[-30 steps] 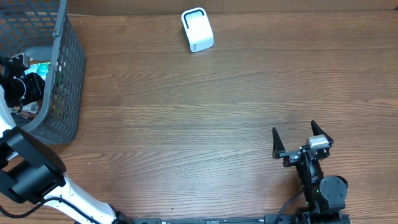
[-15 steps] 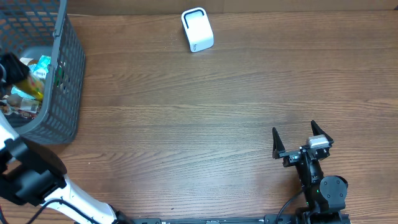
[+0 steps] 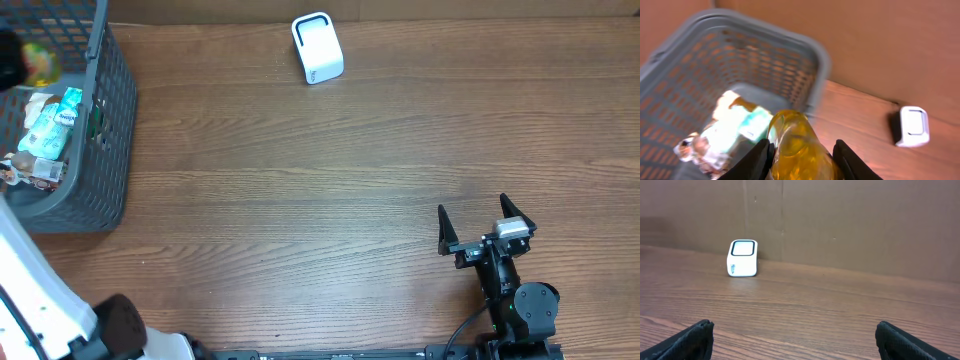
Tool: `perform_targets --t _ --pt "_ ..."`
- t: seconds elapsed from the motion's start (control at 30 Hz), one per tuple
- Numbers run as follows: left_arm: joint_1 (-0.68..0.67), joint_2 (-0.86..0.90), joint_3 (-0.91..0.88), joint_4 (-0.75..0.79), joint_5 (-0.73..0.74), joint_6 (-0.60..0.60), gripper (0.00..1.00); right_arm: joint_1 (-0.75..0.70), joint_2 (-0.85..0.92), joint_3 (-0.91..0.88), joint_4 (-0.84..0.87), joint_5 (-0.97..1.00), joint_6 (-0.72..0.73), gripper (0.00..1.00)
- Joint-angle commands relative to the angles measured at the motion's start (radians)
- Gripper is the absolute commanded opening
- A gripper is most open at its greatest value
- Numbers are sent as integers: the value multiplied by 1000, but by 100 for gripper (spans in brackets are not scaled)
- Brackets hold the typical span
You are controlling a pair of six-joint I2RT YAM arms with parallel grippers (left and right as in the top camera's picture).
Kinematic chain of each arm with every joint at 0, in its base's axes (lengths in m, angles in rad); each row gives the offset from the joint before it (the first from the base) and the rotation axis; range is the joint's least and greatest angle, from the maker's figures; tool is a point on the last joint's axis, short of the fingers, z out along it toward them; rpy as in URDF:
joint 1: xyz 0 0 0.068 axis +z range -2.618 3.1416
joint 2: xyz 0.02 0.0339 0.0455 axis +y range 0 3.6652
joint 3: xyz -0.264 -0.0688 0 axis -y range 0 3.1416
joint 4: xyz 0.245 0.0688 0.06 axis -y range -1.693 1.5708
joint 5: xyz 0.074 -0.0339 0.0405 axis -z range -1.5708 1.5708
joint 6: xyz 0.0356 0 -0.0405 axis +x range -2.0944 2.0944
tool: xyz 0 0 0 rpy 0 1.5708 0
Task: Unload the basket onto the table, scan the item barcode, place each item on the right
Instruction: 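Grasp the yellow Vim bottle with the left gripper and lift it, then carry the bottle forward and lower it upright onto the table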
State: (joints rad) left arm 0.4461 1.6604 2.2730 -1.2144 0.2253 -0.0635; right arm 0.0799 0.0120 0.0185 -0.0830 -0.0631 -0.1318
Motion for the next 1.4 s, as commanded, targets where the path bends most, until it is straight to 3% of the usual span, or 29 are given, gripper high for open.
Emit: perform_targets --t 0.0,0.3,0.63,0.97,1.37 --pt "-91 -41 21 -12 -82 -41 20 -3 -9 -11 2 9 0 100" --pt "-417 -31 19 -170 -138 -139 20 -3 -9 -11 2 9 -1 100" --pt "-745 111 18 -218 -182 -305 22 -3 -9 -11 2 9 0 100" --pt "-1009 349 18 -193 -288 -520 19 -3 -9 -11 2 9 0 100" --pt "-1209 584 18 -14 -323 -570 22 -3 -9 -11 2 9 -1 100"
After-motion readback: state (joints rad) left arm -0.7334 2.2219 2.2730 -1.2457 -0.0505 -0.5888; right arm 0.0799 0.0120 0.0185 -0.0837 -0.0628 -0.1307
